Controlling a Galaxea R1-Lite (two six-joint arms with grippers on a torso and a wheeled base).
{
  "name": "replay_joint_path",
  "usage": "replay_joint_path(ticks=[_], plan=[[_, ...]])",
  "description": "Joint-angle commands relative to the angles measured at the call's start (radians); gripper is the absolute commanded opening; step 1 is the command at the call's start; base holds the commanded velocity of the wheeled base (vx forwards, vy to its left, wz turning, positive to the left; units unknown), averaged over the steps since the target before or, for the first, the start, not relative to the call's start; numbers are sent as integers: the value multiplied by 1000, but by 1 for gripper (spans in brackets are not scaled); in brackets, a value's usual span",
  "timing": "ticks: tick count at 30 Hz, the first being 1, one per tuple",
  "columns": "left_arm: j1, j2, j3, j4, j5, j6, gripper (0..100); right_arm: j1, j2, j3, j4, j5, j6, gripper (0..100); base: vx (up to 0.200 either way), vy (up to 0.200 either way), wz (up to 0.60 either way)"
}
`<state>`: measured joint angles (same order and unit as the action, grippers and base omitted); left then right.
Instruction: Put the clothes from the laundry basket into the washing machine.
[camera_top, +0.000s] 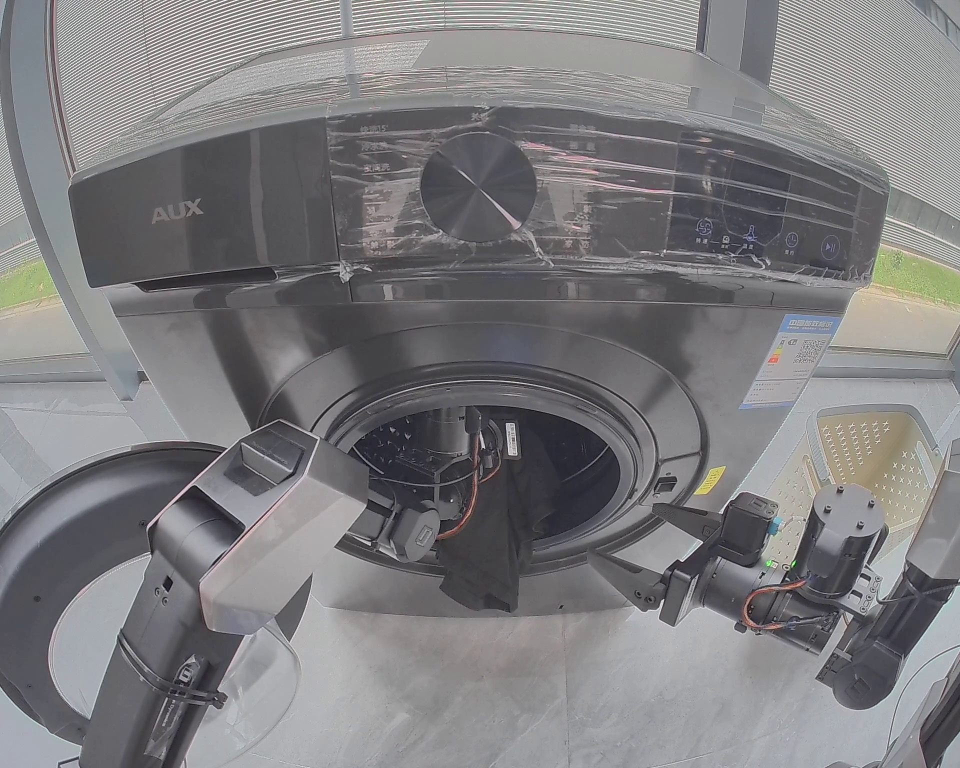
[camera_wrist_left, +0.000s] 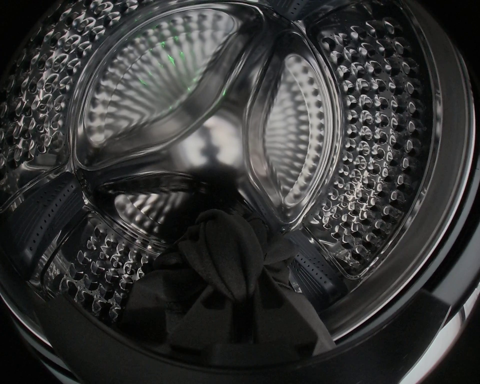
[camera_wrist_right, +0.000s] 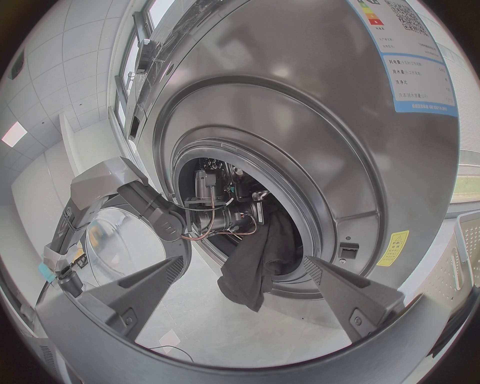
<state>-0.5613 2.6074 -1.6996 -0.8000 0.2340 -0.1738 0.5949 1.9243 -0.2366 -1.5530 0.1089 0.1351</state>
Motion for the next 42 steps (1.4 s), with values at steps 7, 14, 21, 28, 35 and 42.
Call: replay_joint_path(ticks=[7,14,21,28,35,42], plan=[[-6,29,18,-7,8,-6,100,-1,1,0,-7,0,0,100,0,0,0],[-57,-89,221,21,-48,4,100,-3,2,-1,-9,2,0,100,0,0,0],[-71,-118,353,25,-107,5,100,-1,1,0,-9,0,0,100,0,0,0],[-62,-79,354,41,-104,10,100,-1,1,-1,-9,2,0,100,0,0,0],[-58,-46,325,35,-98,13,0,-3,-1,-1,-9,0,0,100,0,0,0],[-52,-44,291,25,-84,7,0,-3,-1,-4,-9,2,0,100,0,0,0]])
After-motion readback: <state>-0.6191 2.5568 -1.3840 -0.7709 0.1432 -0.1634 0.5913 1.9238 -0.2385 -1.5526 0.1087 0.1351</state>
